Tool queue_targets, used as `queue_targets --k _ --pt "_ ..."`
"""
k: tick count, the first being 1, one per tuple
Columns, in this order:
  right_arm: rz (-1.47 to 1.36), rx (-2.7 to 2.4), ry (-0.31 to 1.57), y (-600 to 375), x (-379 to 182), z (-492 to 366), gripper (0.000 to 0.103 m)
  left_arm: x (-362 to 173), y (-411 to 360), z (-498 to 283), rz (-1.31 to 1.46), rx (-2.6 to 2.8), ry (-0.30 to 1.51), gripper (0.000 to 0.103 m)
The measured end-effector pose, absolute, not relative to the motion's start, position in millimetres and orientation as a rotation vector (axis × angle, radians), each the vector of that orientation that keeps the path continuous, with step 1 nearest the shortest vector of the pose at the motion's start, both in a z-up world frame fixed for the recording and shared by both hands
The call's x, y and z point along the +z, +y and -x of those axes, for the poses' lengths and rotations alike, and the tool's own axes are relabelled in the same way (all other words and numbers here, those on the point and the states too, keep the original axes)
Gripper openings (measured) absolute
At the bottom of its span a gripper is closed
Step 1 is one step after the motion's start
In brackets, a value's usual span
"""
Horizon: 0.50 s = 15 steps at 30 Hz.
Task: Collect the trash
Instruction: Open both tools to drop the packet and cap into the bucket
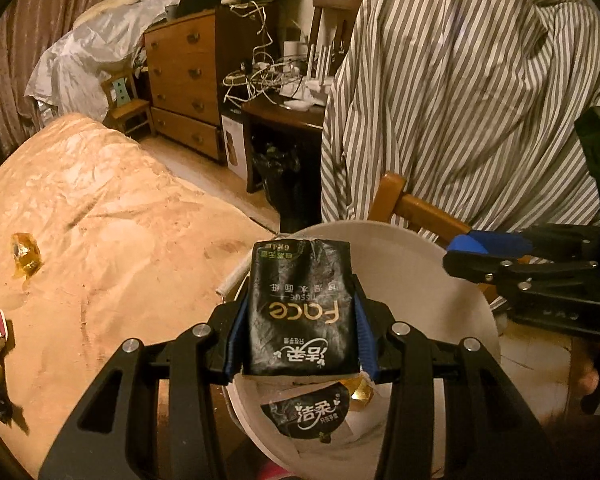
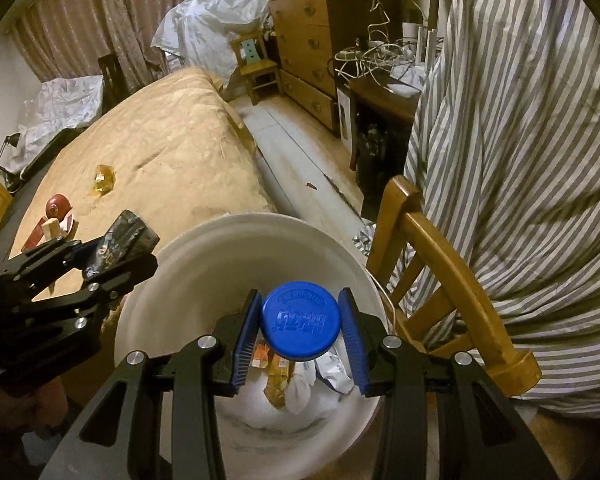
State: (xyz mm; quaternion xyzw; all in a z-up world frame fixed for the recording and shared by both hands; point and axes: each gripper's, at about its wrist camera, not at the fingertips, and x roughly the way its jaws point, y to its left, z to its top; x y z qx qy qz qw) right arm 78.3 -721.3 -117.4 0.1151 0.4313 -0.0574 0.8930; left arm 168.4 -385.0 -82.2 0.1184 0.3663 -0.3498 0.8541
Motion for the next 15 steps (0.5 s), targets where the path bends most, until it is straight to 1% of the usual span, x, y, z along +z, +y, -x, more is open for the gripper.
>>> queue_targets --k 15 --pt "-0.264 -0.105 0.884 -718.1 -123.1 -78.6 0.041 -88.4 -391.8 -167.5 -0.265 -0.74 0.785 0.043"
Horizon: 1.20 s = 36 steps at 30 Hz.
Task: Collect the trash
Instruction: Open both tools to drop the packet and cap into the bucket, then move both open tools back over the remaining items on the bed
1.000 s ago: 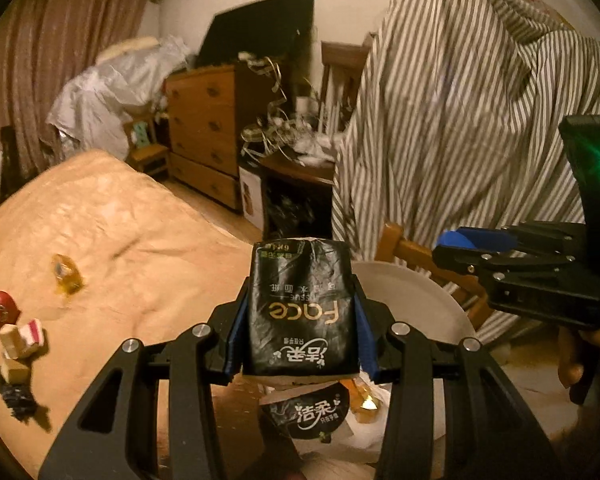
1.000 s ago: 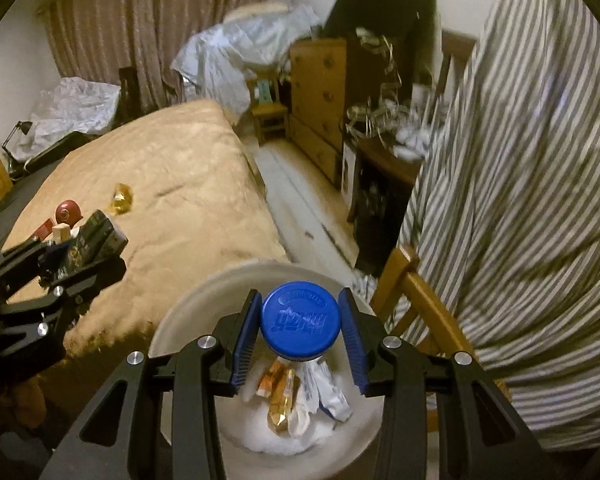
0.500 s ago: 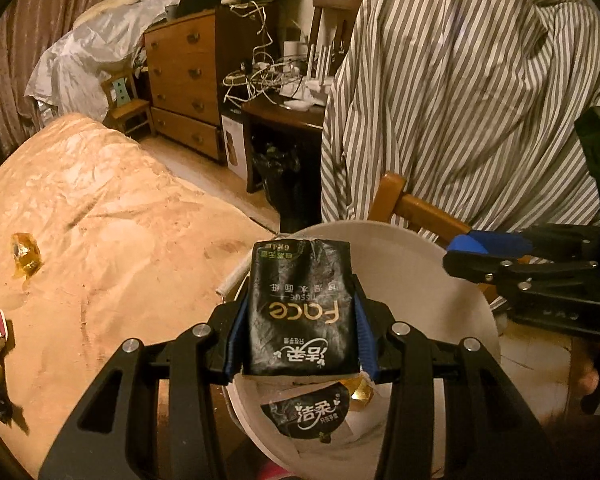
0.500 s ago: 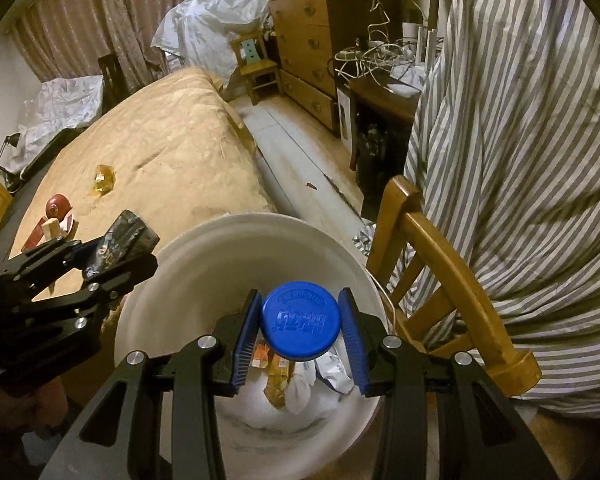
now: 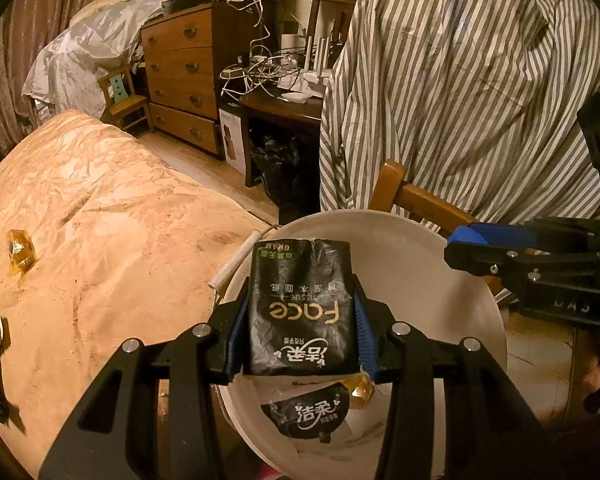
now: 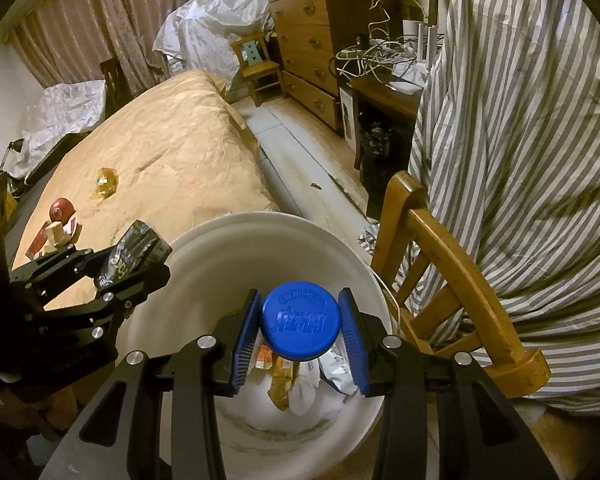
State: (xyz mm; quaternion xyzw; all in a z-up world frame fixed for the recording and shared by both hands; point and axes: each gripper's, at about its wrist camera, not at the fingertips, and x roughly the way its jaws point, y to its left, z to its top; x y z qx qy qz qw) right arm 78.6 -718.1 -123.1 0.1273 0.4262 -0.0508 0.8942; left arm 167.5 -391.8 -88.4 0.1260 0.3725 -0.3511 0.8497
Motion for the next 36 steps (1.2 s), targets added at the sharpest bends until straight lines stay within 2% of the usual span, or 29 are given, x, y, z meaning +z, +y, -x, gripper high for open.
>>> queue_targets --k 1,2,3,4,5,24,29,36 --pt "-0.267 -0.105 0.882 -718 -123 -79 0.041 -89 -393 -167 -0.27 -0.74 0.782 0.043" --pt "-0.272 -0.1 0.881 -719 -123 -79 0.041 -90 -394 -166 -0.276 -0.743 0.783 0.049" --pt "-0.279 -0.096 0.88 -720 -123 -78 0.051 -91 -394 -166 -0.281 -0.751 0.786 0.056" --pt "-0.294 -0.091 0.87 -721 -122 -77 0.062 -91 -393 -165 -0.284 -0.745 0.777 0.073" --pt "-0.308 -0.087 0.858 -722 -121 -76 0.064 -91 -392 -165 -0.287 -0.737 0.767 0.082" --pt "-0.287 -0.069 0.804 -707 -108 -72 0.064 -89 -374 -166 -0.265 -0.721 0.764 0.082" --pt "-0.25 0.01 0.735 -670 -93 -71 0.064 -88 -323 -175 -0.224 -0.659 0.748 0.082" --pt "-0.209 0.201 0.699 -584 -84 -92 0.065 -103 -197 -204 -0.121 -0.464 0.767 0.082"
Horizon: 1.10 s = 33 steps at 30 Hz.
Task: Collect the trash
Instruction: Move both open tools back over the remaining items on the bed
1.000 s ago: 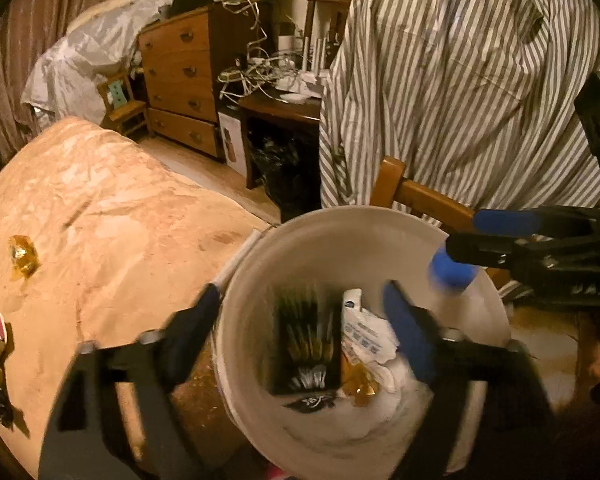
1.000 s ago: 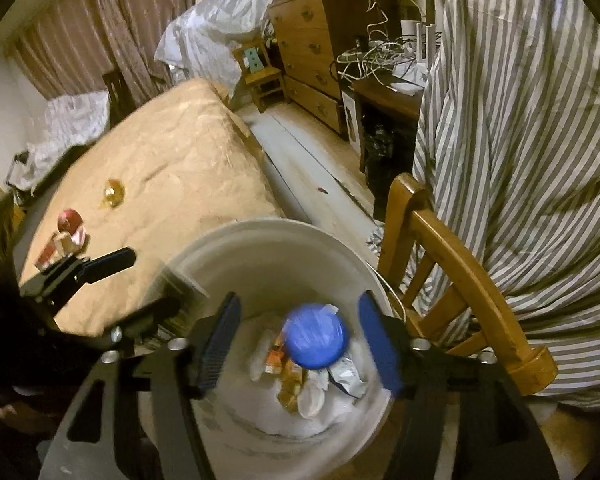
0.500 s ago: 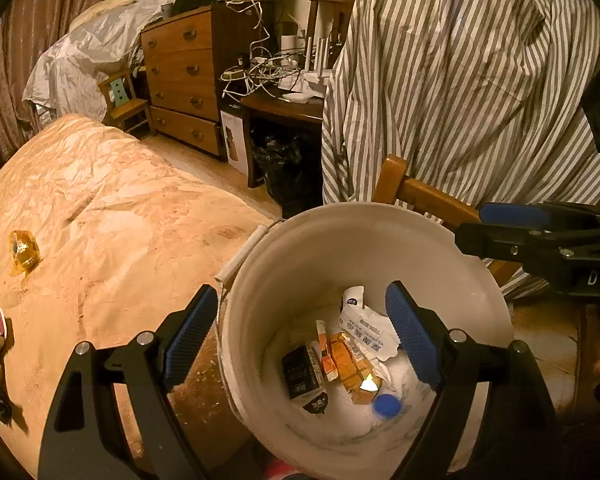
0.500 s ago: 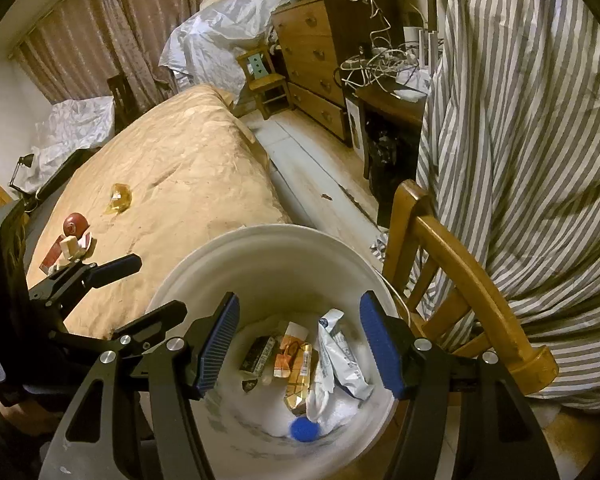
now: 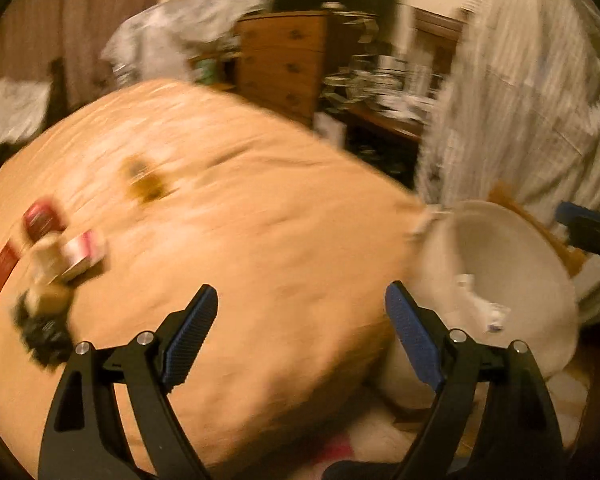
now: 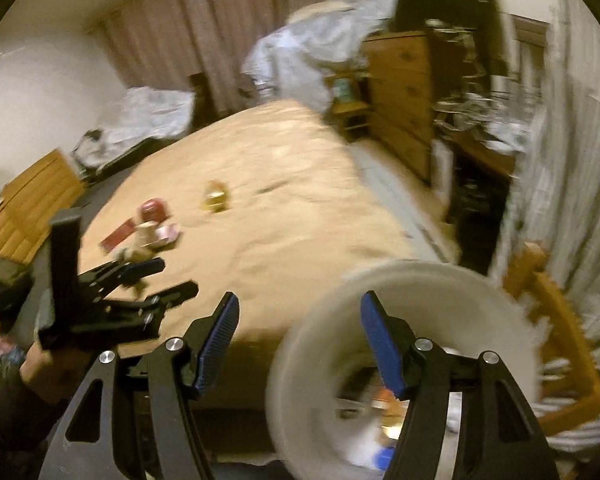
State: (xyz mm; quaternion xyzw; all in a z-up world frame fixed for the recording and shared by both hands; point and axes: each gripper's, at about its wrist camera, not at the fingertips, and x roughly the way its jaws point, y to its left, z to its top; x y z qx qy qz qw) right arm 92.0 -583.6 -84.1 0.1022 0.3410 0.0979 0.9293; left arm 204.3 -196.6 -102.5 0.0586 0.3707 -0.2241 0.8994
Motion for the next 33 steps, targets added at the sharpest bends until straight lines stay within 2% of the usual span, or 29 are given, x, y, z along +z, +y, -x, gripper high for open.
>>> queue_targets --k 8,19,26,33 --pt "-0.13 0.372 0.75 -465 -99 -138 0.065 -127 -52 -237 0.021 -0.229 0.822 0.082" --pt "-0.199 0.589 0.858 -323 -140 -238 0.06 -138 82 -247 0.174 -0.091 0.814 0.082" --pt "-0.334 0.733 0.971 -255 -168 -314 0.06 -146 118 -271 0.289 -0.117 0.797 0.082" --pt "-0.416 0.768 1.034 -211 -191 -365 0.066 -152 124 -282 0.305 -0.165 0.775 0.085"
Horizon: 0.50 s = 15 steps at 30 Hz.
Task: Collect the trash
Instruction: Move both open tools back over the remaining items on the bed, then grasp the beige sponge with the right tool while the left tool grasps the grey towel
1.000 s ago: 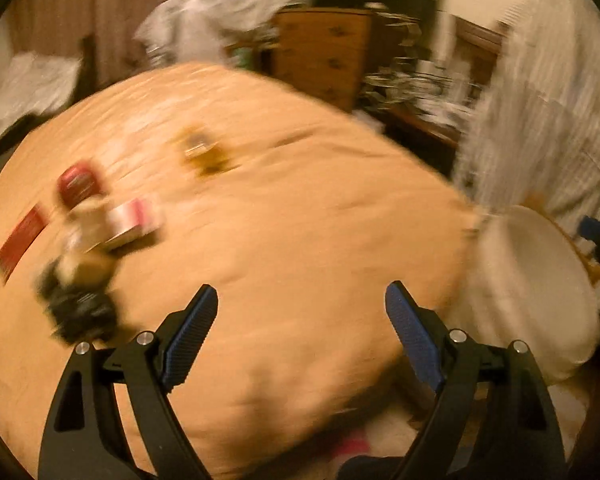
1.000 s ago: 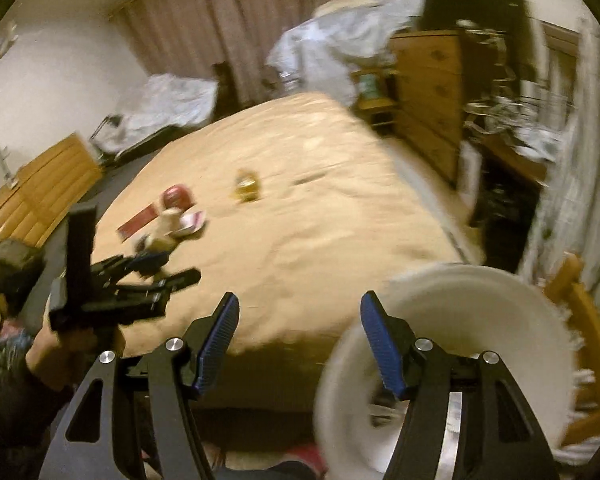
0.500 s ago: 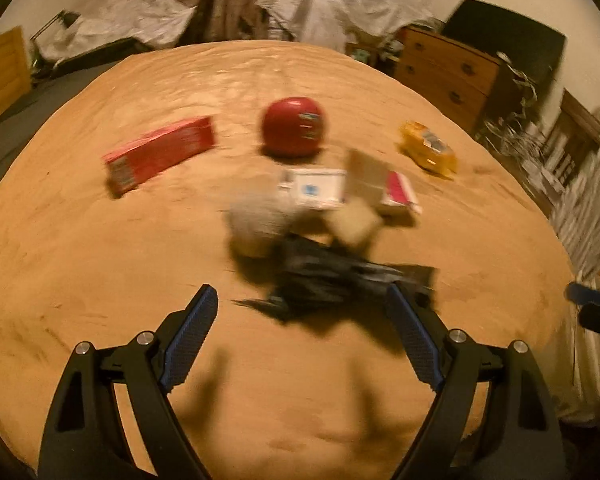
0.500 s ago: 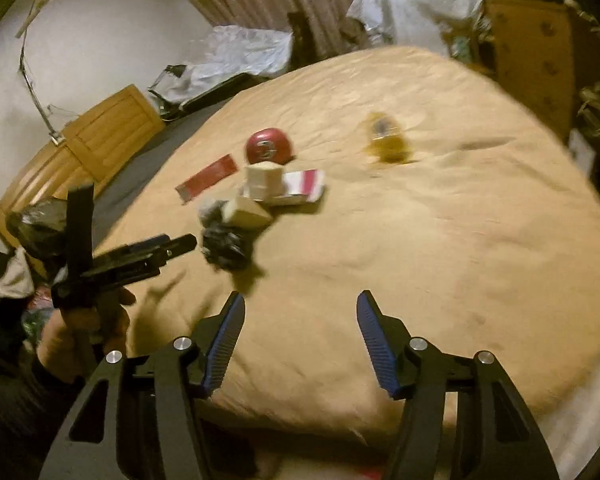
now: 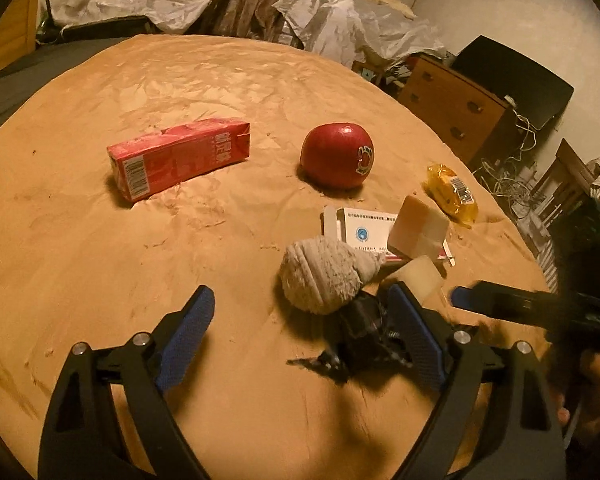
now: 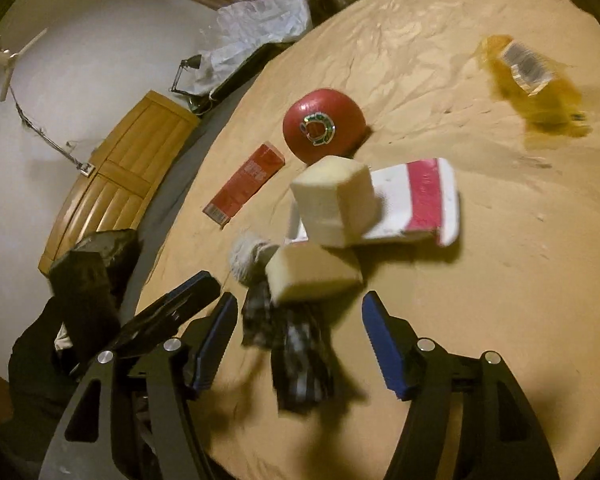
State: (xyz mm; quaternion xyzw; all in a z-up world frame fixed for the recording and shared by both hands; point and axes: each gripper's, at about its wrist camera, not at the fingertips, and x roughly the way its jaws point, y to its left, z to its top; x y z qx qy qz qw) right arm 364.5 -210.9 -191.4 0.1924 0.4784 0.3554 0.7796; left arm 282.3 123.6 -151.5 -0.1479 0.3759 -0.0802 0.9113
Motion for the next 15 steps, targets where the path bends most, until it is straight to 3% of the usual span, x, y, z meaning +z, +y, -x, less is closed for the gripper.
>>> queue_targets --k 6,9,15 --pt "-0.398 0.753 1.062 -182 -211 -389 0.066 -153 124 -292 0.307 -0.207 0.765 0.085" --pt "-0.392 0.752 1.069 -173 -219 -395 0.046 -157 122 -297 0.308 -0.211 0.771 0.085" --pt "-0.353 0.739 1.015 -183 -213 -380 0.039 -159 115 -309 0.325 -0.225 0.771 0.085"
